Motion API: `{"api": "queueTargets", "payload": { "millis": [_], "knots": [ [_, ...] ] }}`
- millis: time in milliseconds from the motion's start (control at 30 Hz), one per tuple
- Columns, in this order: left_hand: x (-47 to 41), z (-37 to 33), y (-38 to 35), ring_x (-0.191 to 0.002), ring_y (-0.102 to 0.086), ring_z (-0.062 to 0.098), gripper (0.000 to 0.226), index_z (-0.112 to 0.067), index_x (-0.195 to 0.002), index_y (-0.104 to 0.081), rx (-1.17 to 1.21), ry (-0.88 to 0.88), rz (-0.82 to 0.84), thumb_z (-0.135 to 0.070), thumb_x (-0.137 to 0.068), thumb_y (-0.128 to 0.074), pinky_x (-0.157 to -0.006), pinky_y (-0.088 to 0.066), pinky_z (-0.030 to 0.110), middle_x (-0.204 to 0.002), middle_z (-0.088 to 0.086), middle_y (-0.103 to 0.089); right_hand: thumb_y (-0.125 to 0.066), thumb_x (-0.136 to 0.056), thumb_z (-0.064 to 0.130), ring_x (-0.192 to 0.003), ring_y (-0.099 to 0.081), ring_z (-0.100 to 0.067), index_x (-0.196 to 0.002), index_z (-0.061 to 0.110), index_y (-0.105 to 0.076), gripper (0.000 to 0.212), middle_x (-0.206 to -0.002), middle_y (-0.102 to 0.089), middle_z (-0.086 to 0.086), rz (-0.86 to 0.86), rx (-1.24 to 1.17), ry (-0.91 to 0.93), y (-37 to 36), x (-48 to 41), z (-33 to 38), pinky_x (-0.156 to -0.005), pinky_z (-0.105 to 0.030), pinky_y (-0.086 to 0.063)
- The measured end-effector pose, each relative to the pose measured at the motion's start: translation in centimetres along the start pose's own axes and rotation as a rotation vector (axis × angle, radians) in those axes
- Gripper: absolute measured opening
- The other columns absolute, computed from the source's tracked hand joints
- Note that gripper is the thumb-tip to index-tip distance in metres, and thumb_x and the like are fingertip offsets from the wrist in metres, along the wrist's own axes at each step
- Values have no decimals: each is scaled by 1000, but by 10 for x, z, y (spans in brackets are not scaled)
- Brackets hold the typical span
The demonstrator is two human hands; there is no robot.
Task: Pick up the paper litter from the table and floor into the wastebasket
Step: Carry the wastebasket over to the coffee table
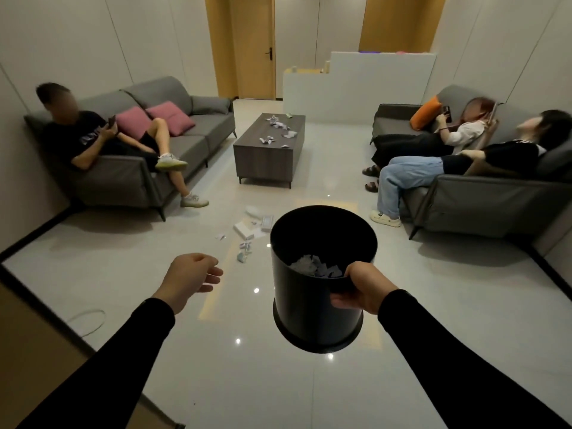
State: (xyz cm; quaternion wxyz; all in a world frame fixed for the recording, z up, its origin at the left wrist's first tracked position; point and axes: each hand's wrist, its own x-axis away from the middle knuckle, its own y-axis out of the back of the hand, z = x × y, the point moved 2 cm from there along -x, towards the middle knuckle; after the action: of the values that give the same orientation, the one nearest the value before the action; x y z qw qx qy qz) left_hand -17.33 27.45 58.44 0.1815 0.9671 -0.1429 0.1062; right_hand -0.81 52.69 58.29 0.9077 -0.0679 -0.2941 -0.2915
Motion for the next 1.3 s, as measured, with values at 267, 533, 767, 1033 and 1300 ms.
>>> {"api": "queueTargets", "payload": {
  "millis": [267,533,767,1033,1300],
  "knots": [
    [-94,-45,-41,-65,-63,21,18,-9,-78,-65,45,-102,42,-12,-89,-51,-58,-52,29,-77,11,-69,-26,-89,5,-61,-62,-32,-107,4,-46,27,-77,-60,-20,-63,-32,5,8,-69,58,-36,-26,-52],
    [-262,-108,-55,-67,-64,22,17,-10,-81,-66,77,-156,87,-12,-89,-51,-57,-51,29,-77,10,-71,-24,-90,3,-62,-61,-32,-110,2,-42,27,-81,-59,-22,-111,-102,-27,-24,-187,147,-35,-27,-52],
    [-389,-158,-72,-68,-64,21,19,-12,-83,-65,50,-176,114,-12,-90,-48,-60,-54,31,-79,9,-71,-26,-87,1,-62,-60,-33,-123,-4,-41,39,-86,-57,-24,-160,-133,-16,-36,-284,222,-35,-26,-51],
    [-521,-203,-123,-67,-63,21,20,-11,-83,-65,37,-194,131,-10,-90,-47,-59,-53,31,-80,11,-71,-27,-87,2,-65,-60,-34,-118,3,-38,33,-95,-54,-24,-185,-177,-47,-19,-422,295,-36,-29,-52],
    [-657,-266,-189,-72,-64,23,20,-11,-86,-64,0,-182,75,-12,-93,-45,-60,-52,30,-82,10,-70,-29,-87,3,-58,-60,-34,-108,4,-40,24,-84,-54,-23,-179,-185,-32,25,-569,397,-36,-31,-52]
  ]
}}
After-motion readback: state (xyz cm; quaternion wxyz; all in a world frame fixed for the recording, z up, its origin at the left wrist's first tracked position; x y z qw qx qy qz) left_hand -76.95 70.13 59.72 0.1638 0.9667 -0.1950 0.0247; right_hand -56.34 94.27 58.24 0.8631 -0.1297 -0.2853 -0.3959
